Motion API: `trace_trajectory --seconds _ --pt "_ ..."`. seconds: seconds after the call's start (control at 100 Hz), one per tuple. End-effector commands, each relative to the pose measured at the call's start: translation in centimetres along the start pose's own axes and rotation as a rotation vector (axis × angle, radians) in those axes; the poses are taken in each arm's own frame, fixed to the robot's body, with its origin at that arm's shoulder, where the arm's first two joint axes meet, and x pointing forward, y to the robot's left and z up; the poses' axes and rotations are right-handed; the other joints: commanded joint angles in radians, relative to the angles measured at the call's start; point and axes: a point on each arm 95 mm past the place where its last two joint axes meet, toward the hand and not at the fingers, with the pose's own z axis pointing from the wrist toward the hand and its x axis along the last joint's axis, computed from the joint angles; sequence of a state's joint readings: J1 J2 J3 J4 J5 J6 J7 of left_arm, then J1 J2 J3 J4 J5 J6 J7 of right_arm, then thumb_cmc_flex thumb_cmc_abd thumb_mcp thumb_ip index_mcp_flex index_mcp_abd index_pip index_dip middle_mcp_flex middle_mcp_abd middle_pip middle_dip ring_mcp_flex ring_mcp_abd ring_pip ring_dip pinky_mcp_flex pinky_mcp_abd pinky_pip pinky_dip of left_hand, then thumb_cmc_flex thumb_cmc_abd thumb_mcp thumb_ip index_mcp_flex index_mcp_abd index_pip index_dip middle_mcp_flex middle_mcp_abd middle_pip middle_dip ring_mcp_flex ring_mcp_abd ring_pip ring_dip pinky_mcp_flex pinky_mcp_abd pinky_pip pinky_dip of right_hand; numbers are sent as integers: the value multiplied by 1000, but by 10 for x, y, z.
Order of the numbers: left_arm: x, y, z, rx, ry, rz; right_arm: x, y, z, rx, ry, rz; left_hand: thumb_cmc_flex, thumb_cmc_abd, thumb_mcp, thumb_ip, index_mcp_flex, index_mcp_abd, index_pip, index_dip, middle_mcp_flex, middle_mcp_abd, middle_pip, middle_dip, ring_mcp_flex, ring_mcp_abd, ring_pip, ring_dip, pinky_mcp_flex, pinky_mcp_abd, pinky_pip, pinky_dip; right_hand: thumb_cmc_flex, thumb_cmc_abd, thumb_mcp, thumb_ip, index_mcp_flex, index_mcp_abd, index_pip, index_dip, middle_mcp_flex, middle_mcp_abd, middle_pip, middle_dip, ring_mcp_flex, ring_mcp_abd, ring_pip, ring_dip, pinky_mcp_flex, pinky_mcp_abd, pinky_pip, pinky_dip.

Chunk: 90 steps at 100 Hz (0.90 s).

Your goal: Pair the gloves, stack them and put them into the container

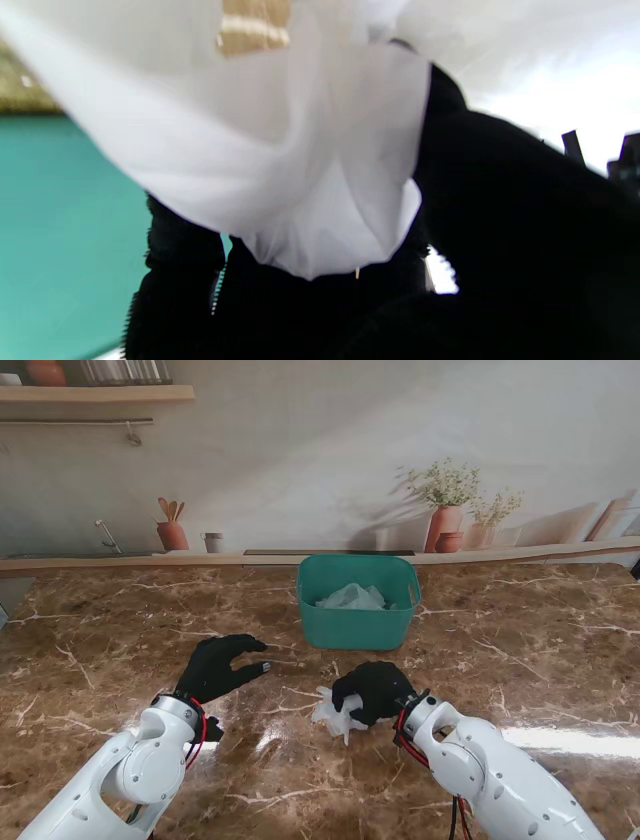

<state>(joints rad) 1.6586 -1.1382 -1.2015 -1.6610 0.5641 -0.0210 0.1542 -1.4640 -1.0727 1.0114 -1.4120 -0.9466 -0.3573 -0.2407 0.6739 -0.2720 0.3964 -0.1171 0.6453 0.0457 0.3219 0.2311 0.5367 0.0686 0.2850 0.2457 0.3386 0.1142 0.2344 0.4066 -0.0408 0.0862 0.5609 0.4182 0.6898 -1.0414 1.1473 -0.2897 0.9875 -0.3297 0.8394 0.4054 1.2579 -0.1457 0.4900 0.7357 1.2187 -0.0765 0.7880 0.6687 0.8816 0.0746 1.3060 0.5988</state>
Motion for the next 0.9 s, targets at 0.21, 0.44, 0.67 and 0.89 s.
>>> trace_trajectory --seconds 0.21,0.44,0.67,0.89 --pt "0 3 -1 -6 8 -6 7 72 12 -198 0 -63 15 34 -49 35 28 -22 10 6 7 -25 -24 -10 26 -39 -25 -12 -4 -22 -28 -3 53 25 22 -12 32 -35 84 15 41 -20 28 26 58 -1 22 27 22 -13 43 -4" --pt "-1 3 -2 -2 11 -4 -7 123 36 -314 -32 -118 13 34 -50 35 29 -25 10 6 9 -26 -23 -9 28 -39 -24 -12 -4 -22 -30 -2 47 40 22 -10 32 -45 97 12 36 -22 23 29 54 -8 16 30 21 -18 42 -6" --pt "-2 1 -3 -2 11 1 -27 150 62 -323 -40 -160 12 33 -50 36 28 -25 10 6 10 -28 -24 -10 30 -42 -25 -12 -4 -23 -32 1 46 46 19 -9 33 -54 103 11 34 -28 21 32 52 -11 13 31 20 -26 41 -8" --pt "-2 -1 -3 -1 14 4 -49 162 86 -321 -67 -178 11 33 -49 36 27 -26 10 6 8 -28 -25 -10 28 -43 -27 -13 -4 -24 -33 3 44 54 17 -8 29 -54 103 8 32 -28 19 34 51 -15 9 32 20 -28 40 -9"
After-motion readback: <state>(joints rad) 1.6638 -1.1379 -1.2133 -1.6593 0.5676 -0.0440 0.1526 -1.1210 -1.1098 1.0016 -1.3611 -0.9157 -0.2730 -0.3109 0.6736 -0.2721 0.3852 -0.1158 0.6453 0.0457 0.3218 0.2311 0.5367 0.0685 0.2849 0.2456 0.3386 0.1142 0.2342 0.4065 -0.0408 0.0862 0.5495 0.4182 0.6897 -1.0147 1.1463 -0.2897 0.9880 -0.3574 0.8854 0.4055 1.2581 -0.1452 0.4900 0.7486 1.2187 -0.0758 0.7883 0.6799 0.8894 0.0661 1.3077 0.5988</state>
